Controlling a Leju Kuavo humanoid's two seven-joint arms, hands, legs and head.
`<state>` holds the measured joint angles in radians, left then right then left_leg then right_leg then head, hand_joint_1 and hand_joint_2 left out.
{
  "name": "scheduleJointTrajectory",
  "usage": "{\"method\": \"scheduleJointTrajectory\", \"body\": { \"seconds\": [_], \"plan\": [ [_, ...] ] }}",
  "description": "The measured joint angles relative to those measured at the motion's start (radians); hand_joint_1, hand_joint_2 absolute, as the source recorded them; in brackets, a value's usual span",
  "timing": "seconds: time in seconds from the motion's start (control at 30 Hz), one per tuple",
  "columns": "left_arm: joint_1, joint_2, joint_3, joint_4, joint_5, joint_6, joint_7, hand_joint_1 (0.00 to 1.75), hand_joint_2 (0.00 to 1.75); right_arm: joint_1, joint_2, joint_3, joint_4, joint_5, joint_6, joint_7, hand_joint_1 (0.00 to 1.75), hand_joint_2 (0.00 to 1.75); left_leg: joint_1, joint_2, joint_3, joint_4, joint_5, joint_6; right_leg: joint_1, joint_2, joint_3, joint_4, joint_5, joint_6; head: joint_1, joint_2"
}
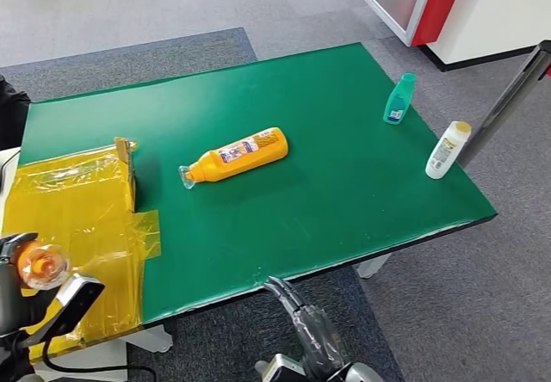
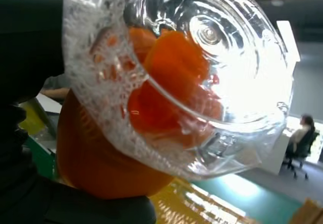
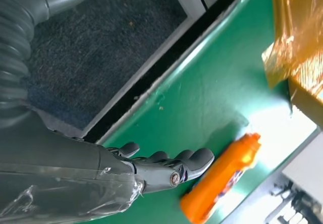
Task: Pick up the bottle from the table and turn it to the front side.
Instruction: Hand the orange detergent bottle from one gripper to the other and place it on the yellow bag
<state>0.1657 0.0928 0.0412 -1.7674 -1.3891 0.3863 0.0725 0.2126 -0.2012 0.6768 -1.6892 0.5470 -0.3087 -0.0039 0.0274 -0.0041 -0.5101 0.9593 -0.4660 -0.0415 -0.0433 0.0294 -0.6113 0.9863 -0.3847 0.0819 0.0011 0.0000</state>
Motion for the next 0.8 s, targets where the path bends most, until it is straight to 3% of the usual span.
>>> {"method": "scheduleJointTrajectory", "body": {
  "seconds": [0.2,0.47,0.63,0.67,0.7,0.8],
  "plan": [
    [-0.122,0.047,-0.090,0.165,0.008,-0.214,0.052,1.75,1.75,-0.033,0.001,0.011,0.017,-0.010,0.088,-0.025,0.00,1.75,0.000,0.000,0.000,0.000,0.001,0.001,-0.001,0.000,0.002,0.000,0.002,0.001,0.000,0.000],
    [-0.265,0.038,-0.204,0.332,0.008,-0.254,0.074,1.75,1.75,-0.073,0.013,0.016,0.060,-0.009,0.149,-0.050,0.00,1.75,-0.001,0.000,0.001,0.000,0.001,0.001,-0.001,0.000,0.002,0.000,0.002,0.002,0.000,0.000],
    [-0.314,0.019,-0.249,0.387,0.008,-0.255,0.074,1.75,1.75,-0.082,0.021,0.017,0.081,-0.008,0.160,-0.053,0.00,1.75,-0.001,0.000,0.001,0.000,0.001,0.001,-0.001,0.000,0.002,0.000,0.002,0.002,0.000,0.000],
    [-0.319,0.017,-0.255,0.393,0.008,-0.255,0.074,1.68,1.75,-0.083,0.022,0.017,0.084,-0.008,0.162,-0.053,0.00,1.75,-0.001,0.000,0.001,0.000,0.001,0.001,-0.001,0.000,0.002,0.000,0.002,0.002,0.000,0.000],
    [-0.324,0.014,-0.261,0.398,0.008,-0.255,0.074,1.37,1.75,-0.084,0.023,0.017,0.087,-0.008,0.165,-0.054,0.00,1.75,-0.001,0.000,0.001,0.000,0.001,0.001,-0.001,0.000,0.002,0.000,0.002,0.002,0.000,0.000],
    [-0.348,0.003,-0.290,0.417,0.044,-0.308,0.075,0.13,1.75,-0.090,0.028,0.018,0.101,-0.009,0.182,-0.060,0.00,1.75,-0.001,0.000,0.001,0.000,0.001,0.001,-0.001,0.000,0.002,0.000,0.002,0.002,0.000,0.000]
  ]
}}
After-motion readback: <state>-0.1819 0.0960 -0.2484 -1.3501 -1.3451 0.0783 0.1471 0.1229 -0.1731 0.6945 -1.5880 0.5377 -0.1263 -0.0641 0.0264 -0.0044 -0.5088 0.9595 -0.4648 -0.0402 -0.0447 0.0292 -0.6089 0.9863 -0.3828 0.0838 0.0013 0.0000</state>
